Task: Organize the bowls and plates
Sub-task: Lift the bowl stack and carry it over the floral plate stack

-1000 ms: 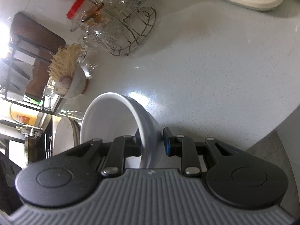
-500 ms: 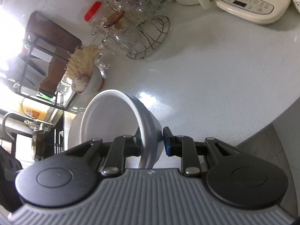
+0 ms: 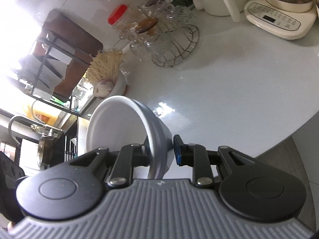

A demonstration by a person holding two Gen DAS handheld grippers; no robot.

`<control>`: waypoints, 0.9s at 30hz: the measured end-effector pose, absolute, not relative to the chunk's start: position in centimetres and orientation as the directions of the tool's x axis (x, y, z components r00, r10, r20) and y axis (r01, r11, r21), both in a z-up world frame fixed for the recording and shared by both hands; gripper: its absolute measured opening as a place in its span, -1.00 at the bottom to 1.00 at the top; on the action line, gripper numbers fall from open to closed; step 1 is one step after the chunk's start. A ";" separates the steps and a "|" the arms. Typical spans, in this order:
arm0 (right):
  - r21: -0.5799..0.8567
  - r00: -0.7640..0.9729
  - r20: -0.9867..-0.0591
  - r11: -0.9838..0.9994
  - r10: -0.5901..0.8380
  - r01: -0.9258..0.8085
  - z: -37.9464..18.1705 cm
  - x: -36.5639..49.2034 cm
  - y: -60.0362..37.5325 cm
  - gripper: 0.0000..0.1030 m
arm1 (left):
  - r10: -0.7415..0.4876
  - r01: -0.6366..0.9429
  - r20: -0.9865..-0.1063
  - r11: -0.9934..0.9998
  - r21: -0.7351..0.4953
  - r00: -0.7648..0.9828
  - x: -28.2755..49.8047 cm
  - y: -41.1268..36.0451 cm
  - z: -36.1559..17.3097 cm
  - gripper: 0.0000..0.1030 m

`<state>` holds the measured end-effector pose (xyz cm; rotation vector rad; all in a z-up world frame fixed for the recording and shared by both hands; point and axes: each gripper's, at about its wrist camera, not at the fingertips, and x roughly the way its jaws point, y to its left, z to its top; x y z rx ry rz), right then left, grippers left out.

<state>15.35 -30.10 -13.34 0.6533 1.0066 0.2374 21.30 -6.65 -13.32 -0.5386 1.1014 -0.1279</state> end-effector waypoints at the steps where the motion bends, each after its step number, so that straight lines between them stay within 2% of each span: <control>1: 0.606 0.530 -0.705 0.788 0.471 0.105 -13.1 15.4 -29.7 -0.51 | -0.359 -0.161 -0.812 0.865 -0.475 0.461 21.3 -6.3 -13.1 -0.49; 18: 0.606 0.550 -0.669 0.796 0.500 0.014 -10.4 17.5 -20.8 -0.51 | -0.337 -0.165 -0.784 0.862 -0.480 0.521 21.1 3.2 -10.5 -0.49; 27: 0.567 0.496 -0.705 0.823 0.507 -0.036 -10.2 18.9 -14.2 -0.51 | -0.339 -0.225 -0.754 0.815 -0.534 0.562 20.8 10.5 -11.5 -0.47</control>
